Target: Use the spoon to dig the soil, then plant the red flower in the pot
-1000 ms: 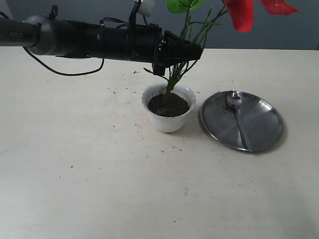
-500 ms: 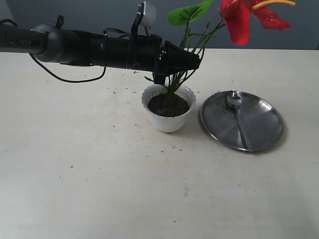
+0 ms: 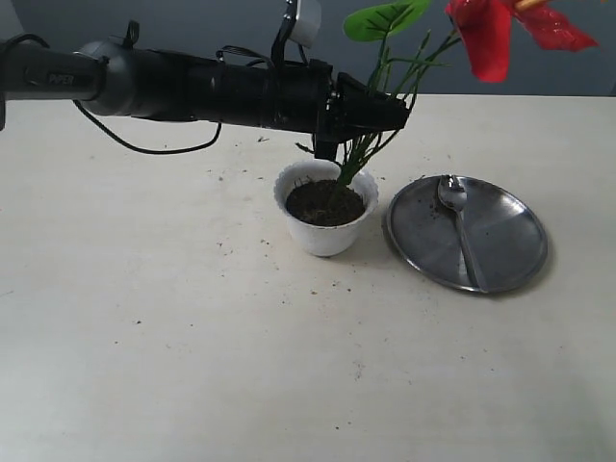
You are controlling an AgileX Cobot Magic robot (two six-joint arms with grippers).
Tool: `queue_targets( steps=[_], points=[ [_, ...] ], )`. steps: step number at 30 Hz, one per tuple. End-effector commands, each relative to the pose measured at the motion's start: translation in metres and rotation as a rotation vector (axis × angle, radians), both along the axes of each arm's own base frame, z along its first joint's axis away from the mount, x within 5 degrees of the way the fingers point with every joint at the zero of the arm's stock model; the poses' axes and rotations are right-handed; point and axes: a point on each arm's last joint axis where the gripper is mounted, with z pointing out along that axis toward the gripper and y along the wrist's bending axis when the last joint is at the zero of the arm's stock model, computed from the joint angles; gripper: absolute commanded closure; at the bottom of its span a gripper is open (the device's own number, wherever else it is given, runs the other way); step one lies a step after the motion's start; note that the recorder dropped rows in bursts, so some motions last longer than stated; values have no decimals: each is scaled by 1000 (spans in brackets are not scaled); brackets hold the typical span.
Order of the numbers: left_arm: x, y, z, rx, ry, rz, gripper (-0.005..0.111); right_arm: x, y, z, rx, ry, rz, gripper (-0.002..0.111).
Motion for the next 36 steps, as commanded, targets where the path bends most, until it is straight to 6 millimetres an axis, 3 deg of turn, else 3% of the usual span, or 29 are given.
queue_targets(
  steps=[1, 27, 36],
  points=[
    [0, -2, 6, -27, 7, -3, 106, 0, 0, 0, -3, -9, 5, 108],
    [-1, -1, 2, -23, 14, -1, 106, 0, 0, 0, -2, -12, 5, 108],
    [7, 18, -1, -21, 23, 42, 106, 0, 0, 0, -2, -12, 5, 108]
  ],
)
